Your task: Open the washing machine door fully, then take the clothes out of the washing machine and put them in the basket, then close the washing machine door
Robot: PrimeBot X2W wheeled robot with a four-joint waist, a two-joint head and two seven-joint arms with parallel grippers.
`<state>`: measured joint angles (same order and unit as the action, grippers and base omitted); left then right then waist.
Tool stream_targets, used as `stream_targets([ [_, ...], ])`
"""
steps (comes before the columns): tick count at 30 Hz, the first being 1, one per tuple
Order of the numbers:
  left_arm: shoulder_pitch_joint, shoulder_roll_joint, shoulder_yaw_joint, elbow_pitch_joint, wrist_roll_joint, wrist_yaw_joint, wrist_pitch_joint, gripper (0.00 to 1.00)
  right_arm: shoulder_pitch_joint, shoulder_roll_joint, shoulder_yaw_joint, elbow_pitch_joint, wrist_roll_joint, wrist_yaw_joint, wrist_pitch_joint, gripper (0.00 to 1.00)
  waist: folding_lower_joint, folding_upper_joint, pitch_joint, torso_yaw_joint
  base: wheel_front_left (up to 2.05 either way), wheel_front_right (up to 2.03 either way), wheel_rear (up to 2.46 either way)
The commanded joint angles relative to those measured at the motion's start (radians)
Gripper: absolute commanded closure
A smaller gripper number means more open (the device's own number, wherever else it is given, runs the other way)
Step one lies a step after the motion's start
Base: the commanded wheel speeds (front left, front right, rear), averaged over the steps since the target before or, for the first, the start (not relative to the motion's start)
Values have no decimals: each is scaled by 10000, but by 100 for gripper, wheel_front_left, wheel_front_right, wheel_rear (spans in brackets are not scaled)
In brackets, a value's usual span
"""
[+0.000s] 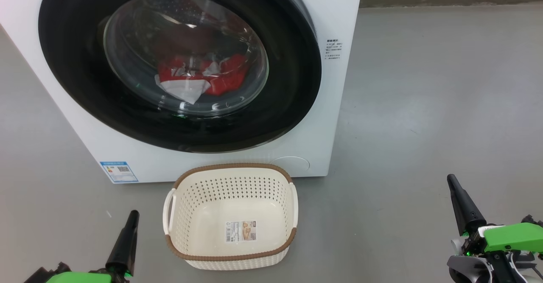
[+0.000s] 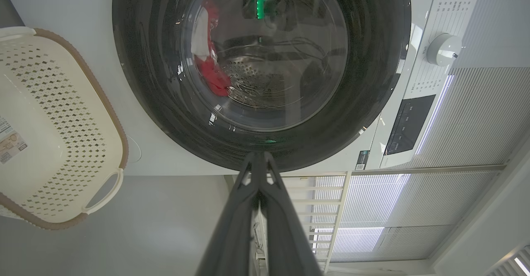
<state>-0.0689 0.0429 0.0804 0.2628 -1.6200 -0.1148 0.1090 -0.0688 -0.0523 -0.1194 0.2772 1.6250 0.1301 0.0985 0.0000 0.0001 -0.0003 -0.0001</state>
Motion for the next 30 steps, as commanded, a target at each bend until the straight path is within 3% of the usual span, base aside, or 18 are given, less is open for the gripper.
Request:
stream_targets([
  [1,-459,76,350,-201,126,-82,49,100,-479,-60,148,-251,-85,6,71,100,0,-1,0,0,0,0,0],
  [17,-459,76,350,-201,127,-82,49,100,-480,-55,141,-250,-91,6,76,100,0,-1,0,0,0,0,0],
  [18,-1,0,0,0,0,0,10,0,-1,4,-1,2,0,0,0,0,0,-1,0,0,0,0,0],
  [30,284,-96,-282,641,17,6,-104,0,302,232,283,677,30,0,-133,0,14,-1,-20,-3,0,0,0],
])
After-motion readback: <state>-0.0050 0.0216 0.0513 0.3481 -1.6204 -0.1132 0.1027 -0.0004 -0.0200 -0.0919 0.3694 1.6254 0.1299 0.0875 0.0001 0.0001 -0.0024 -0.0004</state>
